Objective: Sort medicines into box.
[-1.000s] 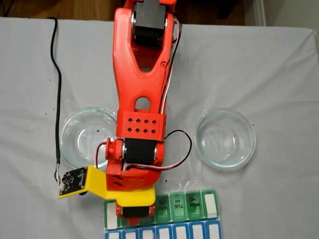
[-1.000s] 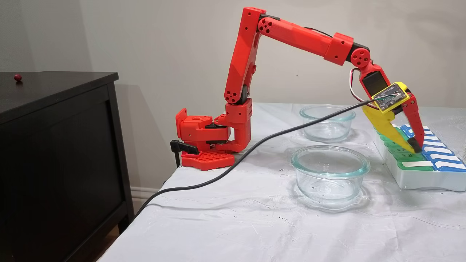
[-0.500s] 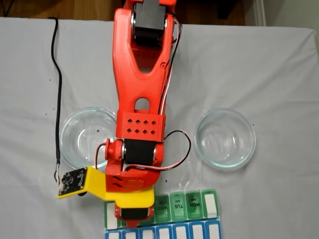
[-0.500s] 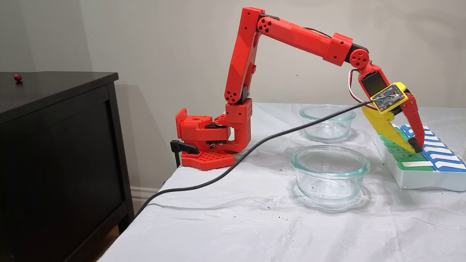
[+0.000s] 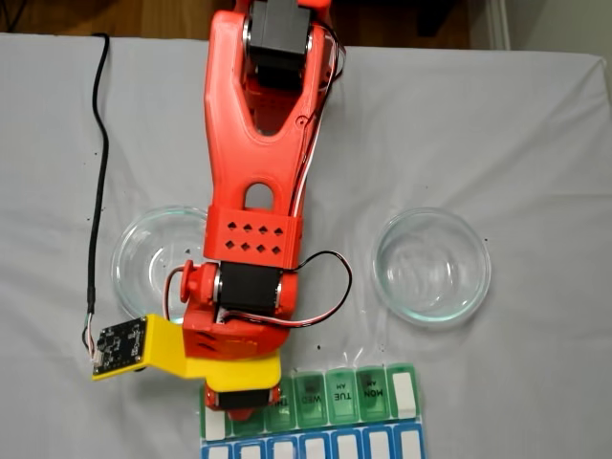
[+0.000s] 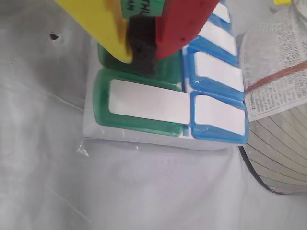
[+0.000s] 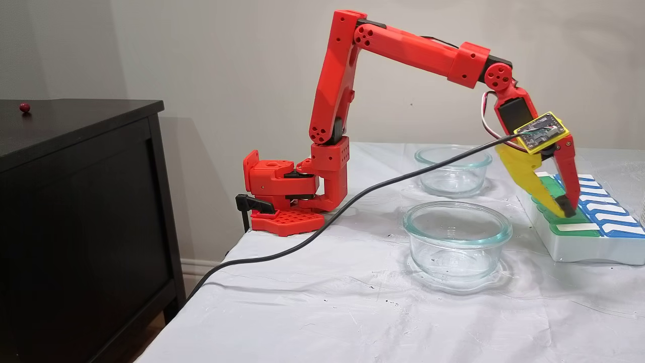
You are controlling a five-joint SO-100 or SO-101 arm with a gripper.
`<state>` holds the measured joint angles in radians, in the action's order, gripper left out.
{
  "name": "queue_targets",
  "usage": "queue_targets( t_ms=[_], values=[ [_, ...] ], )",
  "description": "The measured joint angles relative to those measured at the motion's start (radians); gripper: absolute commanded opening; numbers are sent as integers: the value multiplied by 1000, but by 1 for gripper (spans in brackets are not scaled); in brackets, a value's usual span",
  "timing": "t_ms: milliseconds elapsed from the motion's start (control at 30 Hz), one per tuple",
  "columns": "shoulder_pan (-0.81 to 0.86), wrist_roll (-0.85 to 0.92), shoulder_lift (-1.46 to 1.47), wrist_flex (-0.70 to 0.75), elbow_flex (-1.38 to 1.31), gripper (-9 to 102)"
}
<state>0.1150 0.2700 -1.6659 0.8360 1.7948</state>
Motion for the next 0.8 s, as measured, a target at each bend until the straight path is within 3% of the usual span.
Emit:
queue_targets(
  t_ms=[400, 800],
  values=[
    [-21, 71, -21, -58, 75, 0],
    [-37, 69, -249, -199, 186, 0]
  ],
)
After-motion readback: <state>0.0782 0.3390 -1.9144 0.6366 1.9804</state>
